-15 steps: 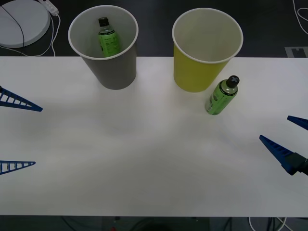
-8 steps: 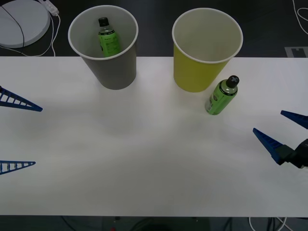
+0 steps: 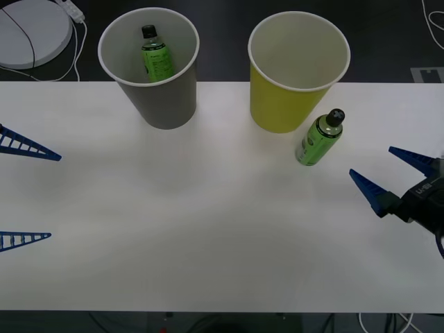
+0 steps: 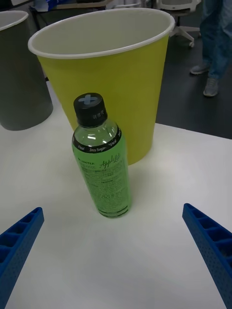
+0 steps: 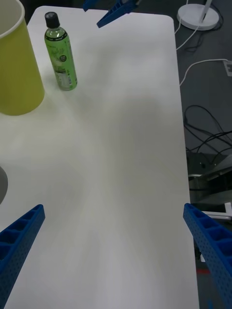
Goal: Put the can into the green bin and the plastic bottle into the gray bin
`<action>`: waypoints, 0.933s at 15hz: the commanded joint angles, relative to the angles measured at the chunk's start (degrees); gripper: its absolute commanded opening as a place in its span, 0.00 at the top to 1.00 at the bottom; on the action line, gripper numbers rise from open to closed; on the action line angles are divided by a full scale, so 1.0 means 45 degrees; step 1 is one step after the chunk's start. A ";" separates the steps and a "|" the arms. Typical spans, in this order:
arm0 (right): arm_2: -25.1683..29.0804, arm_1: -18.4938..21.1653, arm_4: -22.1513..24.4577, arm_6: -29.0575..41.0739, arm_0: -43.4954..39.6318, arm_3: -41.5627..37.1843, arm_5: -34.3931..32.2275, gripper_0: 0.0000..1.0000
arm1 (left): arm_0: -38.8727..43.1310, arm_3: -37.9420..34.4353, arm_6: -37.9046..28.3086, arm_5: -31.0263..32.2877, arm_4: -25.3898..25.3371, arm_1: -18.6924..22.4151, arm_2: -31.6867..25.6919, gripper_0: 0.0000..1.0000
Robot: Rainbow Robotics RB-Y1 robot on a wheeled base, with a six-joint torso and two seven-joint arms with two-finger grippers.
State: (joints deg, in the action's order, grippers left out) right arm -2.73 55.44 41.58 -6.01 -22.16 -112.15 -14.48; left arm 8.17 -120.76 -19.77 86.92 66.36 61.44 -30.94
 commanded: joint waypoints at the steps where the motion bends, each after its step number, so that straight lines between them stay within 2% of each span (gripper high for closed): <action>1: -0.0449 -0.0192 0.0272 -0.0089 0.0647 0.0353 0.0307 0.00 | 0.0000 0.0000 0.0000 0.0000 0.0000 0.0000 0.0000 0.00; 14: -0.2441 -0.0875 0.1053 -0.0246 0.3303 0.1779 0.1147 0.00 | 0.0000 0.0000 0.0000 0.0000 0.0000 0.0000 0.0000 0.00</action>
State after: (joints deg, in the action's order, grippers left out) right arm -13.20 51.52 46.12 -7.10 -7.87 -104.36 -9.44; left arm 8.17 -120.76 -19.77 86.93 66.36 61.44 -30.94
